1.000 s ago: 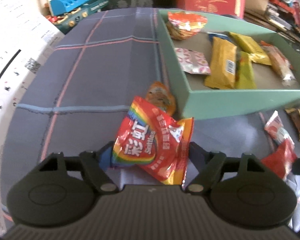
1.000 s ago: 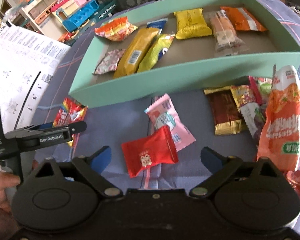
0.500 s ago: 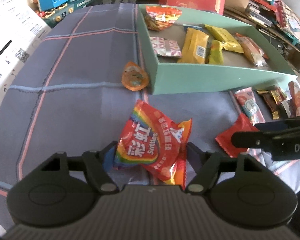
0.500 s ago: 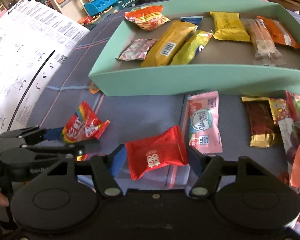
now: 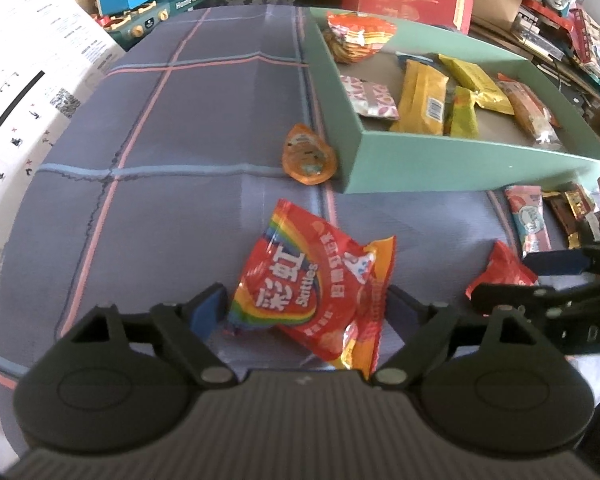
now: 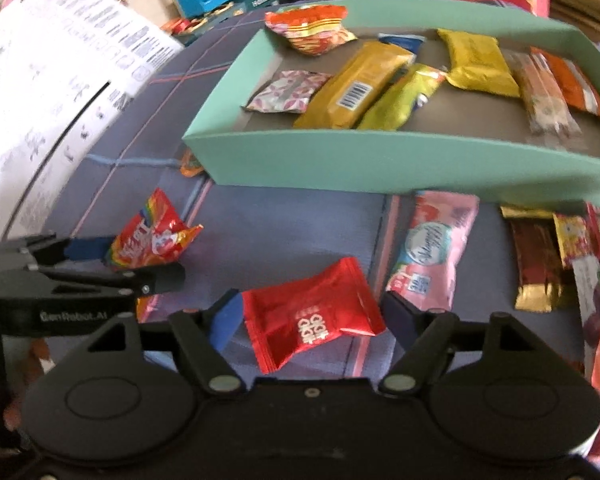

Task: Organize snacks
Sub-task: 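Grasp the rainbow candy bag with the left tool while the right grasps the red square candy, then carry the rainbow bag into the tray with the left tool while the right places the red candy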

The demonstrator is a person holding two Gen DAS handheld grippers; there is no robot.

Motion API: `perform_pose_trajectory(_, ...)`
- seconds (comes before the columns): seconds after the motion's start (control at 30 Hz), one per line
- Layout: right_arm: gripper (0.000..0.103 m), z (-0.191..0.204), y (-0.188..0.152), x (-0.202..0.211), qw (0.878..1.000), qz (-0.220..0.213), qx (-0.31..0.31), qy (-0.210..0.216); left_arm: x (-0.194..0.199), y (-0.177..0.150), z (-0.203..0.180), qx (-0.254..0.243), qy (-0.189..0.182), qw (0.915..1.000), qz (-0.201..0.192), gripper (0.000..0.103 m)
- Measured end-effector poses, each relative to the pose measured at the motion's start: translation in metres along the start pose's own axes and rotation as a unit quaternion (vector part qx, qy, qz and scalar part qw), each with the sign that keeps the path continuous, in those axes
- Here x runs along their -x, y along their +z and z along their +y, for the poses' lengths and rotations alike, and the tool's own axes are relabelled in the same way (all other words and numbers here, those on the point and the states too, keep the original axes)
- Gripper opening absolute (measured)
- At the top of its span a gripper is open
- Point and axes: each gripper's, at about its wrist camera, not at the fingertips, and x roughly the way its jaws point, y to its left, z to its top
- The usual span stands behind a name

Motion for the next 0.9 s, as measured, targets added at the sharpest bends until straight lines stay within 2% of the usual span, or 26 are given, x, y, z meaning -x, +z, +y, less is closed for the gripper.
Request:
perform_pose_trajectory(0.1, 0.076, 0.015, -0.003, -0.004, 0.998, 0.002, 0.053, -0.02, -0.002, 0.0, 0.0, -0.001, 0.004, 1.0, -0.004, 0.086)
perform_pose_trajectory(0.17, 0.067, 0.023, -0.006, -0.005, 0.996, 0.0, 0.086, -0.033, -0.004, 0.001, -0.003, -0.007, 0.009, 0.9999, -0.007, 0.085)
perform_pose_trajectory(0.23, 0.058, 0.024, -0.005, -0.004, 0.995, 0.0, 0.093, -0.032, -0.005, 0.002, -0.008, -0.018, 0.013, 0.9997, -0.014, 0.078)
perform_pose_trajectory(0.3, 0.053, 0.02, -0.003, -0.002, 0.996, -0.002, 0.08, -0.025, -0.004, 0.002, -0.012, -0.029, 0.014, 0.9992, -0.022, 0.065)
perform_pose_trajectory(0.47, 0.045, 0.013, -0.004, 0.004, 0.998, -0.007, 0.057, -0.009, 0.003, 0.004, -0.01, -0.008, 0.006, 0.9995, -0.031, 0.05)
perform_pose_trajectory(0.53, 0.041, 0.008, -0.004, 0.009, 0.999, -0.009, 0.047, 0.0, 0.006, 0.004, -0.008, 0.001, -0.002, 0.9995, -0.031, 0.037)
perform_pose_trajectory(0.73, 0.031, 0.007, -0.007, 0.02, 0.999, -0.013, 0.048, 0.023, 0.013, -0.001, -0.008, 0.006, 0.005, 0.9996, -0.027, 0.036)
perform_pose_trajectory(0.9, 0.03, -0.004, -0.008, 0.026, 0.999, -0.015, 0.033, 0.018, 0.016, -0.007, -0.007, 0.012, -0.01, 0.9997, -0.018, 0.036)
